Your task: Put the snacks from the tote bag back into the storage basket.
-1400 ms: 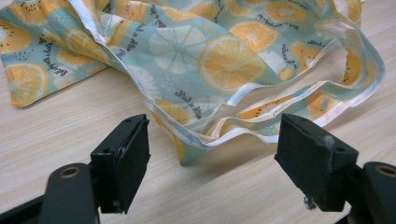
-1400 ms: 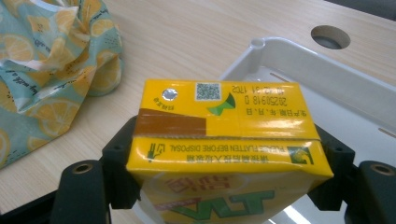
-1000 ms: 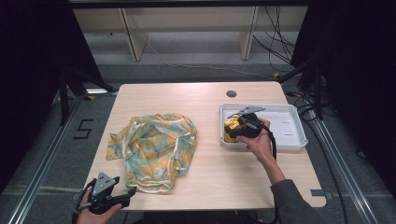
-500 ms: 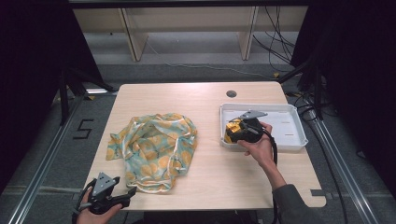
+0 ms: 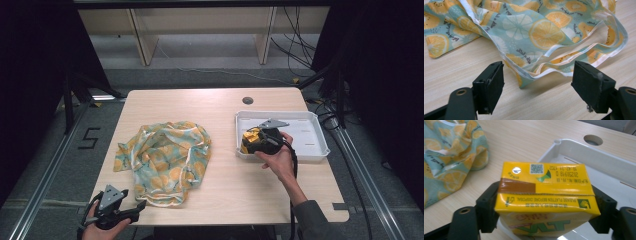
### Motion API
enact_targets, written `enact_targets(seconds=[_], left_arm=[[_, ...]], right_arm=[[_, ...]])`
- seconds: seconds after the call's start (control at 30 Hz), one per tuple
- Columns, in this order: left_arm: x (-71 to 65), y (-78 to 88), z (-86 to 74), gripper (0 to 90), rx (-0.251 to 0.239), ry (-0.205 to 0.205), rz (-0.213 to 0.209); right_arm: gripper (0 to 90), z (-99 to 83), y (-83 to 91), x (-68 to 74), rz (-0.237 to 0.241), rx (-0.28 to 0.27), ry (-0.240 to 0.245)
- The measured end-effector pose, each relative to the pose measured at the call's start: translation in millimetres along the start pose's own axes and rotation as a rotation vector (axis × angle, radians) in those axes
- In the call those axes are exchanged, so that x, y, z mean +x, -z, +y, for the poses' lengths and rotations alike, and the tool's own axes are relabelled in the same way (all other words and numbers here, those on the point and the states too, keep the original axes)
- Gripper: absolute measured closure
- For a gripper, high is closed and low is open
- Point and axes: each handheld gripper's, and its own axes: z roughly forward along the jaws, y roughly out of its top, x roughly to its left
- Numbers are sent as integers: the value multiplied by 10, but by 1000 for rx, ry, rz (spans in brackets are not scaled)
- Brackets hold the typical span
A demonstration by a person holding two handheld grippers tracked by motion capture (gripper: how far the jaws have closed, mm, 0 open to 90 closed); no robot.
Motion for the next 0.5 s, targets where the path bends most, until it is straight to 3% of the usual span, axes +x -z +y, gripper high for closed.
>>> enact_targets(seconds=[0.3, 0.47, 0.5], left_arm=[[-3, -8, -3, 249, -10, 6, -4], [-3, -1, 1, 249, -1, 5, 1], [-1, 1, 1, 250, -2, 1, 1]], right_arm=[[206, -9, 245, -12, 17, -19, 19], [295, -63, 351, -32, 10, -10, 38], [373, -88, 385, -41, 15, -10, 48]])
